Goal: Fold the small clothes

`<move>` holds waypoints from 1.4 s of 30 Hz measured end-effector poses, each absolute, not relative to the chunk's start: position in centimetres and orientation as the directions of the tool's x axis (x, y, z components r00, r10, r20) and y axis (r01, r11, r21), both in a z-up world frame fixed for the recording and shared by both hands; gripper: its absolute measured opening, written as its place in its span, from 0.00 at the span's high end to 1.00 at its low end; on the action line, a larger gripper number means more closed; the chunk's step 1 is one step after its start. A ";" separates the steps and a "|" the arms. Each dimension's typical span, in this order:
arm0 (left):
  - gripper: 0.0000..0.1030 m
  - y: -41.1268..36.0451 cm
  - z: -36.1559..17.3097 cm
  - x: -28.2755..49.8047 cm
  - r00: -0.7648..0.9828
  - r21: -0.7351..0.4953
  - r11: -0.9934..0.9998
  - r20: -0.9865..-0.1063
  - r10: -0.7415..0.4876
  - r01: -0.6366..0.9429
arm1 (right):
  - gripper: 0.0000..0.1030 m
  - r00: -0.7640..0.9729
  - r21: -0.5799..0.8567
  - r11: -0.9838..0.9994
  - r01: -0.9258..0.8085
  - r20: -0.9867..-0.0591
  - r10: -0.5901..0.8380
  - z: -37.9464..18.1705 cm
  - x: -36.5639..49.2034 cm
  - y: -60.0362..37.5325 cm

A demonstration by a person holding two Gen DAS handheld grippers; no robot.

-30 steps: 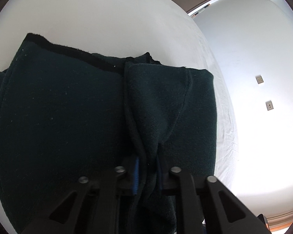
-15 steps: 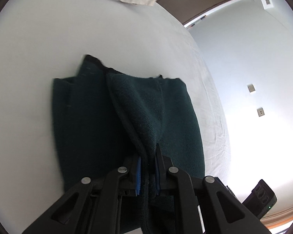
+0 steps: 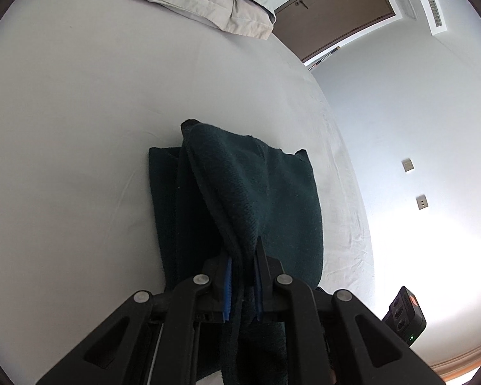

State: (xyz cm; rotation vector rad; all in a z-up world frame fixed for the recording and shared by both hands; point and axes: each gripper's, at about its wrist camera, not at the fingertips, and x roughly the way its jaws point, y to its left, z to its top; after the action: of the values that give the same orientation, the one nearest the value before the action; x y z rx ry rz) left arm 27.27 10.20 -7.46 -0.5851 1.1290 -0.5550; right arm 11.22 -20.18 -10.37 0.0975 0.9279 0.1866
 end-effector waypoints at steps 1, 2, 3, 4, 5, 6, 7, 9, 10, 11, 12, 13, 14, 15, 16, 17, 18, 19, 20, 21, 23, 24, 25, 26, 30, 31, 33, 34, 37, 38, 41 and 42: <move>0.89 10.2 -8.2 27.4 0.322 -0.670 0.736 -0.678 -0.661 0.098 | 0.50 0.579 0.148 0.982 -0.121 -0.793 0.191 -10.5 11.2 -19.8; 0.88 10.2 -9.2 27.7 0.314 -0.663 0.744 -0.691 -0.651 0.082 | 0.50 0.571 0.137 0.983 -0.121 -0.801 0.182 -10.6 11.4 -18.3; 0.88 10.4 -10.6 28.0 0.303 -0.662 0.748 -0.704 -0.643 0.049 | 0.50 0.556 0.129 0.984 -0.119 -0.813 0.174 -11.0 11.3 -18.3; 0.88 10.5 -11.4 27.9 0.298 -0.675 0.738 -0.699 -0.650 0.025 | 0.50 0.547 0.130 0.985 -0.115 -0.819 0.172 -11.2 11.2 -18.3; 0.88 10.9 -12.1 27.7 0.300 -0.691 0.723 -0.687 -0.662 0.013 | 0.50 0.545 0.131 0.985 -0.113 -0.821 0.172 -11.4 11.1 -18.4; 0.88 11.1 -12.4 27.4 0.307 -0.696 0.718 -0.680 -0.665 0.013 | 0.50 0.545 0.130 0.985 -0.116 -0.821 0.172 -11.5 10.7 -18.5; 0.88 11.4 -12.7 27.2 0.312 -0.704 0.711 -0.673 -0.670 0.009 | 0.49 0.546 0.124 0.985 -0.121 -0.820 0.171 -11.6 10.4 -18.6; 0.88 11.9 -13.2 27.2 0.315 -0.723 0.691 -0.657 -0.686 -0.001 | 0.48 0.542 0.097 0.986 -0.139 -0.826 0.158 -11.9 10.3 -18.4; 0.88 12.0 -13.2 27.2 0.317 -0.727 0.687 -0.652 -0.689 -0.003 | 0.48 0.540 0.086 0.986 -0.145 -0.828 0.151 -12.1 10.1 -18.3; 0.87 12.0 -13.2 27.2 0.320 -0.729 0.685 -0.649 -0.690 -0.001 | 0.47 0.538 0.082 0.986 -0.146 -0.830 0.148 -12.1 9.9 -18.4; 0.87 12.1 -13.1 27.2 0.325 -0.732 0.681 -0.644 -0.693 0.000 | 0.46 0.536 0.084 0.986 -0.143 -0.831 0.149 -12.0 9.8 -18.5; 0.87 12.3 -12.9 27.1 0.333 -0.739 0.674 -0.635 -0.697 0.002 | 0.46 0.535 0.090 0.986 -0.138 -0.832 0.151 -12.0 9.8 -18.8; 0.87 12.9 -12.9 26.7 0.340 -0.746 0.666 -0.626 -0.702 0.001 | 0.46 0.535 0.099 0.986 -0.132 -0.831 0.155 -11.9 9.6 -19.0; 0.87 13.1 -12.6 26.6 0.353 -0.736 0.677 -0.631 -0.690 0.007 | 0.45 0.534 0.102 0.986 -0.131 -0.831 0.157 -11.9 9.6 -19.2; 0.87 13.1 -12.3 26.5 0.358 -0.729 0.684 -0.635 -0.684 0.013 | 0.44 0.533 0.101 0.986 -0.133 -0.832 0.157 -12.0 9.5 -19.2; 0.87 13.0 -12.1 26.5 0.359 -0.723 0.691 -0.640 -0.679 0.018 | 0.42 0.529 0.101 0.985 -0.137 -0.834 0.159 -12.1 9.5 -19.2; 0.87 12.7 -11.6 26.6 0.365 -0.713 0.701 -0.649 -0.668 0.015 | 0.42 0.528 0.095 0.986 -0.139 -0.835 0.155 -12.2 9.6 -19.2; 0.86 12.6 -11.0 26.6 0.377 -0.695 0.719 -0.662 -0.648 0.017 | 0.42 0.527 0.092 0.986 -0.142 -0.836 0.154 -12.1 9.7 -19.3; 0.86 12.5 -10.2 26.4 0.402 -0.668 0.744 -0.677 -0.617 0.017 | 0.42 0.526 0.094 0.985 -0.143 -0.836 0.156 -12.2 9.6 -19.5; 0.86 12.7 -9.0 25.9 0.441 -0.634 0.773 -0.689 -0.575 0.019 | 0.42 0.523 0.106 0.985 -0.139 -0.836 0.164 -12.3 9.7 -19.7; 0.86 12.4 -6.5 25.1 0.502 -0.581 0.813 -0.689 -0.522 0.048 | 0.42 0.520 0.137 0.982 -0.128 -0.834 0.184 -12.6 10.7 -19.5; 0.86 12.0 -5.0 24.4 0.536 -0.553 0.831 -0.681 -0.498 0.070 | 0.42 0.521 0.150 0.981 -0.124 -0.832 0.193 -12.6 10.8 -19.7; 0.86 11.4 -3.5 23.7 0.559 -0.535 0.838 -0.665 -0.496 0.108 | 0.42 0.522 0.153 0.980 -0.124 -0.830 0.195 -12.7 11.0 -19.7; 0.86 10.4 -2.5 23.2 0.565 -0.525 0.839 -0.652 -0.506 0.144 | 0.42 0.523 0.151 0.980 -0.125 -0.830 0.195 -12.7 10.9 -19.8; 0.86 5.7 -3.3 22.8 0.525 -0.472 0.857 -0.686 -0.504 0.207 | 0.42 0.523 0.163 0.979 -0.121 -0.828 0.202 -12.7 11.8 -18.9; 0.86 5.2 -4.4 23.1 0.509 -0.469 0.862 -0.703 -0.497 0.194 | 0.42 0.522 0.171 0.977 -0.123 -0.826 0.211 -12.6 11.7 -19.0; 0.86 4.5 -7.4 23.6 0.463 -0.467 0.871 -0.745 -0.479 0.151 | 0.42 0.516 0.191 0.972 -0.139 -0.823 0.236 -12.3 11.4 -19.8; 0.86 4.2 -9.0 23.9 0.453 -0.427 0.895 -0.777 -0.437 0.131 | 0.42 0.513 0.201 0.969 -0.146 -0.822 0.248 -12.0 12.3 -19.5; 0.95 4.9 -11.4 23.8 0.457 -0.426 0.897 -0.779 -0.430 0.118 | 0.44 0.526 0.249 0.960 -0.132 -0.803 0.280 -10.2 12.4 -20.8; 0.94 5.2 -11.4 23.9 0.457 -0.439 0.891 -0.773 -0.441 0.116 | 0.44 0.543 0.276 0.953 -0.124 -0.785 0.298 -9.5 12.3 -21.8; 0.94 5.7 -11.5 24.2 0.452 -0.458 0.881 -0.766 -0.458 0.117 | 0.44 0.571 0.435 0.896 -0.088 -0.715 0.403 -7.7 13.4 -25.0; 0.94 5.7 -11.6 24.2 0.454 -0.457 0.881 -0.763 -0.460 0.123 | 0.44 0.572 0.504 0.861 -0.071 -0.686 0.449 -7.4 14.3 -26.0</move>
State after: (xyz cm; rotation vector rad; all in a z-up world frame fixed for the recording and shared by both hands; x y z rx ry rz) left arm 24.22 5.73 -11.62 -0.3615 1.0428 -0.3692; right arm 14.27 -26.04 -7.41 0.4540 0.9171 0.3174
